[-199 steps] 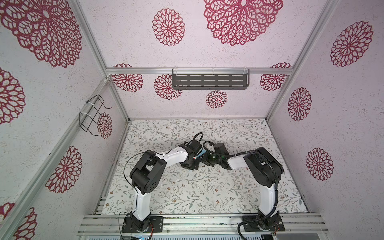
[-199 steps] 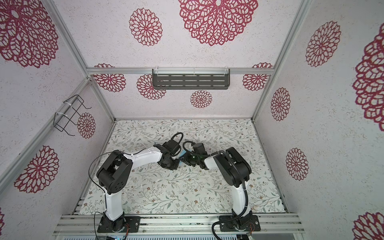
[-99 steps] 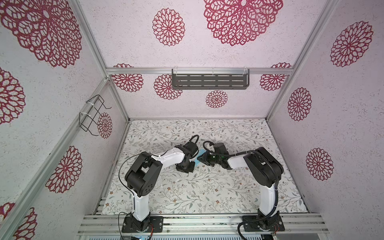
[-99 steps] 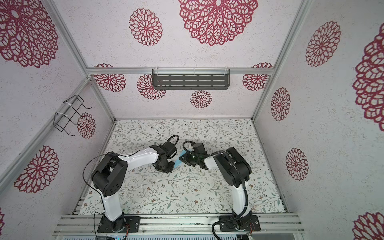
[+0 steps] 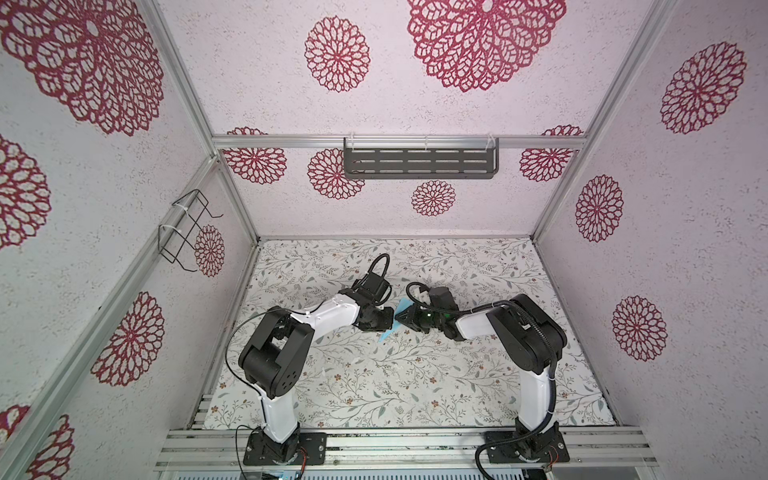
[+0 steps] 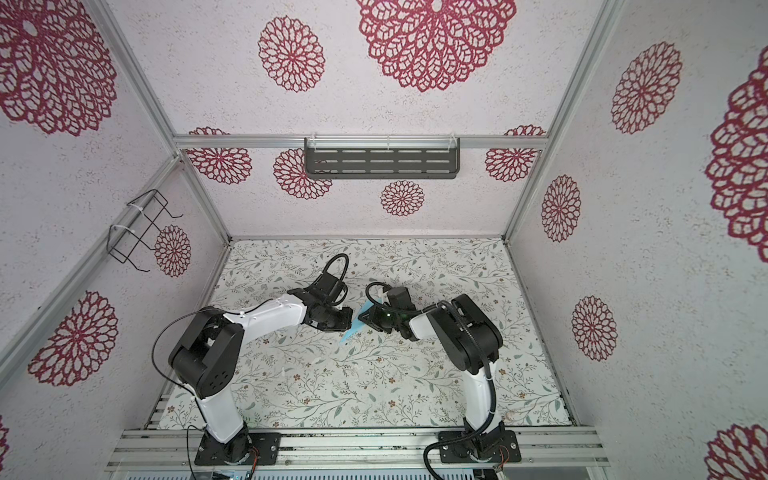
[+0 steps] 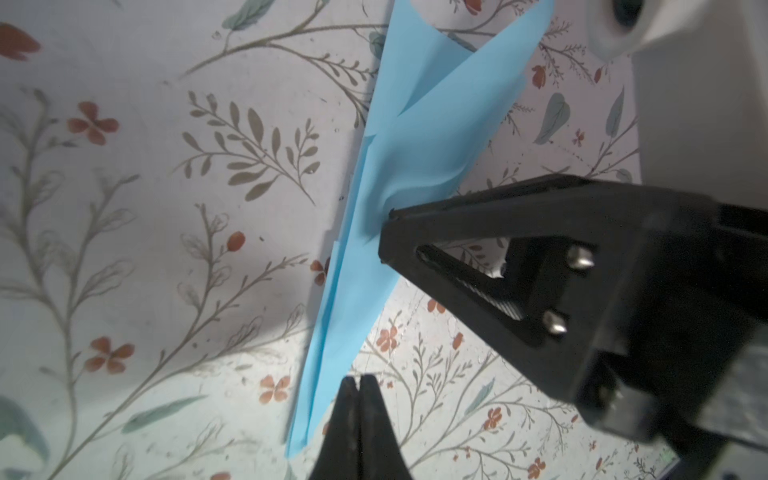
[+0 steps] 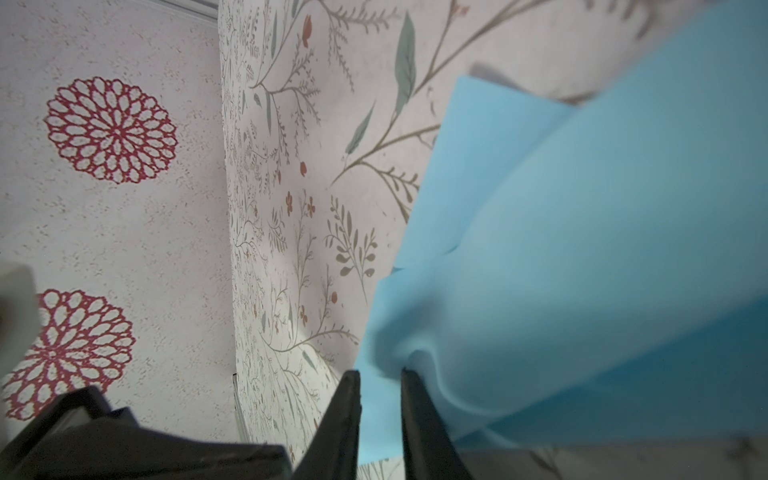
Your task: Fold a paper plane with a square sheet of paper (pick it up from the middle)
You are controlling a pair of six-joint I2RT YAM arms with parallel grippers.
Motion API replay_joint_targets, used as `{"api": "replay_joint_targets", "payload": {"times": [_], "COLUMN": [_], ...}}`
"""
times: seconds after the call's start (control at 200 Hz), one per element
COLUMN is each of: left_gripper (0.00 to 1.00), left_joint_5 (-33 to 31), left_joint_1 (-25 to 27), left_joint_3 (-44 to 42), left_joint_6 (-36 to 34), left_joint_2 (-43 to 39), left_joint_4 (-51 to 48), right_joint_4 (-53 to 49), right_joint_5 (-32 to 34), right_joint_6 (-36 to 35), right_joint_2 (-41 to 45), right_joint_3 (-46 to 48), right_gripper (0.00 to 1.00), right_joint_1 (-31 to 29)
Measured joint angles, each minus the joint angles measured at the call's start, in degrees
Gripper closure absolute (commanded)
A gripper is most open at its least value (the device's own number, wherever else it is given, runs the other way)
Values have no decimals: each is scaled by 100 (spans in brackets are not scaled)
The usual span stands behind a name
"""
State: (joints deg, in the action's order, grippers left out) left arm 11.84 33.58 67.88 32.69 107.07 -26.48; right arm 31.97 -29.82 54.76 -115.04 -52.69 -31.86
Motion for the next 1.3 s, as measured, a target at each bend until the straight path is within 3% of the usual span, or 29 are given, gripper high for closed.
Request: {"api": "replay_joint_targets", "payload": {"times": [0.185, 0.976, 1.301], "left_gripper": [100, 100, 100], "left_joint_5": [35, 103, 76], "left_joint_1": [-37, -111, -101], "left_joint_3": [11, 55, 55], "left_joint_6": [42, 17, -9], "left_joint_2": [352, 470, 470], "left_joint_4": [140, 175, 173], "right_joint_4": [142, 553, 1521], "right_joint_5": [-42, -140, -114], "right_joint_6": [-96, -310, 142], "right_joint_2": [0, -7, 24], "right_joint_3": [87, 291, 970], "right_gripper": [80, 88, 92], "right_joint_1": [28, -199, 457]}}
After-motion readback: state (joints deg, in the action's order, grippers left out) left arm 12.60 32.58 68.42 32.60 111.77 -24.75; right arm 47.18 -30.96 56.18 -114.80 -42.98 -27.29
